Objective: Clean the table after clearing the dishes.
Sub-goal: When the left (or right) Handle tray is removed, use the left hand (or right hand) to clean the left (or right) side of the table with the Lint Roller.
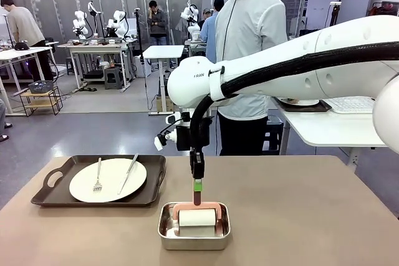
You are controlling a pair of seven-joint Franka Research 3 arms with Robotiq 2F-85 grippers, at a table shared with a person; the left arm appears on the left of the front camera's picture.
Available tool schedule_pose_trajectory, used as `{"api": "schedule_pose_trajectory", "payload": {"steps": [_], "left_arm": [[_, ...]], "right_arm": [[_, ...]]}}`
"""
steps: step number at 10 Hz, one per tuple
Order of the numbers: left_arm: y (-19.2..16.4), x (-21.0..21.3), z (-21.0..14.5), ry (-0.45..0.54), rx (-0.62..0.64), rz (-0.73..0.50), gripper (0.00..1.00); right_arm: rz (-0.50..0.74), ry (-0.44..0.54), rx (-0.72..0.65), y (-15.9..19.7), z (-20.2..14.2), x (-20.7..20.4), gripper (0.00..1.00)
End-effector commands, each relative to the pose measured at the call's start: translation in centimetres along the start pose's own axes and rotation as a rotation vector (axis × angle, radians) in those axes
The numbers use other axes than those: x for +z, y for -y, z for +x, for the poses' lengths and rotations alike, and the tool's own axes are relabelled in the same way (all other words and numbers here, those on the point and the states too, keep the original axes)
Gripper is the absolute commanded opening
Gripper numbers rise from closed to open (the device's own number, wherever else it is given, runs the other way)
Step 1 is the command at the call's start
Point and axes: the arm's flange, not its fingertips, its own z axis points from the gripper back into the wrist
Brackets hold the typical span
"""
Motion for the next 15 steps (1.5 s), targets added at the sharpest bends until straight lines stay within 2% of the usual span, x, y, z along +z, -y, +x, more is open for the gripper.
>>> {"api": "schedule_pose_trajectory", "payload": {"steps": [1, 2, 3, 4, 5, 6, 7, 8, 9, 10, 11, 14, 15], "left_arm": [[0.2, 0.3, 0.0, 0.001, -0.005, -0.007, 1.0], [0.2, 0.3, 0.0, 0.001, -0.005, -0.007, 1.0], [0.2, 0.3, 0.0, 0.001, -0.005, -0.007, 1.0], [0.2, 0.3, 0.0, 0.001, -0.005, -0.007, 1.0], [0.2, 0.3, 0.0, 0.001, -0.005, -0.007, 1.0], [0.2, 0.3, 0.0, 0.001, -0.005, -0.007, 1.0], [0.2, 0.3, 0.0, 0.001, -0.005, -0.007, 1.0], [0.2, 0.3, 0.0, 0.001, -0.005, -0.007, 1.0], [0.2, 0.3, 0.0, 0.001, -0.005, -0.007, 1.0], [0.2, 0.3, 0.0, 0.001, -0.005, -0.007, 1.0], [0.2, 0.3, 0.0, 0.001, -0.005, -0.007, 1.0], [0.2, 0.3, 0.0, 0.001, -0.005, -0.007, 1.0], [0.2, 0.3, 0.0, 0.001, -0.005, -0.007, 1.0]], "right_arm": [[-0.049, 0.053, -0.085, -3.7, -1.6, 2.5, 0.0], [-0.089, 0.089, -0.128, -5.7, -2.7, 4.6, 0.0], [-0.125, 0.163, -0.241, -7.6, -4.8, 6.9, 0.0], [-0.164, 0.305, -0.418, -8.9, -8.6, 8.4, 0.0], [-0.196, 0.416, -0.603, -9.5, -12.4, 8.4, 0.0], [-0.166, 0.479, -0.738, -9.7, -15.8, 7.5, 0.0], [-0.122, 0.591, -0.829, -9.8, -19.2, 6.8, 0.0], [-0.11, 0.65, -1.0, -9.5, -22.9, 5.9, 0.0], [-0.089, 0.7, -1.129, -9.3, -25.1, 5.3, 0.0], [-0.097, 0.739, -1.083, -9.5, -25.7, 4.8, 0.0], [-0.072, 0.608, -0.981, -8.5, -26.0, 6.5, 0.0], [-0.072, 0.608, -0.981, -8.5, -26.0, 6.5, 0.0], [-0.069, 0.633, -1.013, -8.7, -26.5, 5.6, 0.21]]}}
